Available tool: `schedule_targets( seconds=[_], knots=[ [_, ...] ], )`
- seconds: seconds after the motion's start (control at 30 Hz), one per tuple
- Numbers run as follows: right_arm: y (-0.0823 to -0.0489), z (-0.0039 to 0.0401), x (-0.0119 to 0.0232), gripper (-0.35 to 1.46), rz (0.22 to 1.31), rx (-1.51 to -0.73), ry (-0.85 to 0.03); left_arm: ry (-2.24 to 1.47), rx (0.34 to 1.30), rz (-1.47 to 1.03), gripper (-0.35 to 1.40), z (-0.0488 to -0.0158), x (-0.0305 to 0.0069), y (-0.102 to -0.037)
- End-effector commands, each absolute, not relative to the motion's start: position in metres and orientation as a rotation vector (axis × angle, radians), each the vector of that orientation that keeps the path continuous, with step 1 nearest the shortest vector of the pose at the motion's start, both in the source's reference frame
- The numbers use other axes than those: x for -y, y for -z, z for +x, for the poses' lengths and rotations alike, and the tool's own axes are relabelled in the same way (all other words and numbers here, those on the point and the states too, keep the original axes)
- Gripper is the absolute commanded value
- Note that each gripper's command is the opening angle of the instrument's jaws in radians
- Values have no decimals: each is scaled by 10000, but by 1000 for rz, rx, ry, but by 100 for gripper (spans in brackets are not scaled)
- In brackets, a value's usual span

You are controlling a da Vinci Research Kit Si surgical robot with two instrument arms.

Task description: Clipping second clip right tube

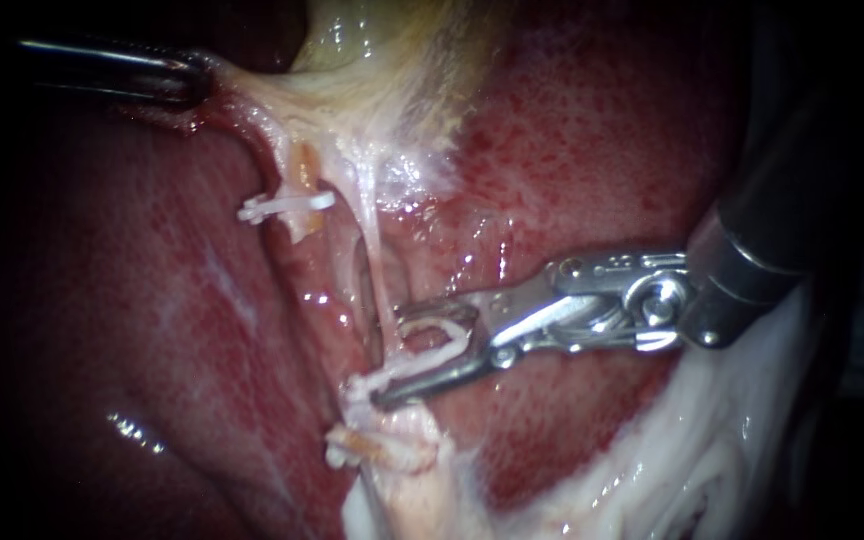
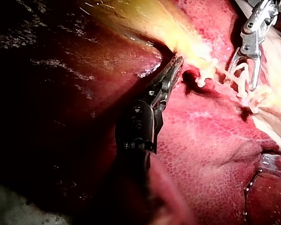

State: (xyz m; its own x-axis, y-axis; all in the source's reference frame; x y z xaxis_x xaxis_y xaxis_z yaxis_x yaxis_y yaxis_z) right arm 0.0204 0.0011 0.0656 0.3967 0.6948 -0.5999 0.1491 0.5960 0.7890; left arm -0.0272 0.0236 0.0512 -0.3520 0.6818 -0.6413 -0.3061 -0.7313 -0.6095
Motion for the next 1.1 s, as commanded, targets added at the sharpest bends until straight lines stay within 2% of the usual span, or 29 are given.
schedule_targets(
  seconds=[0.03,0.37,0.63,0.8,1.0,1.1],
  knots=[
    [-655,206,-11,50,925,-1157,-431,-2109,519,-1261,-35,-272,-236,-512],
    [-641,211,-13,50,1115,-1284,-492,-2109,519,-1261,-35,-272,-236,-512],
    [-628,211,-7,46,1196,-1298,-461,-2109,519,-1261,-35,-272,-236,-512],
    [-628,205,-7,27,1212,-1293,-450,-2109,519,-1261,-35,-272,-236,-512],
    [-631,198,-8,-12,1224,-1287,-456,-2109,519,-1261,-35,-272,-236,-512],
    [-630,197,-9,-25,1225,-1287,-455,-2109,519,-1261,-35,-273,-236,-512]
  ],
)
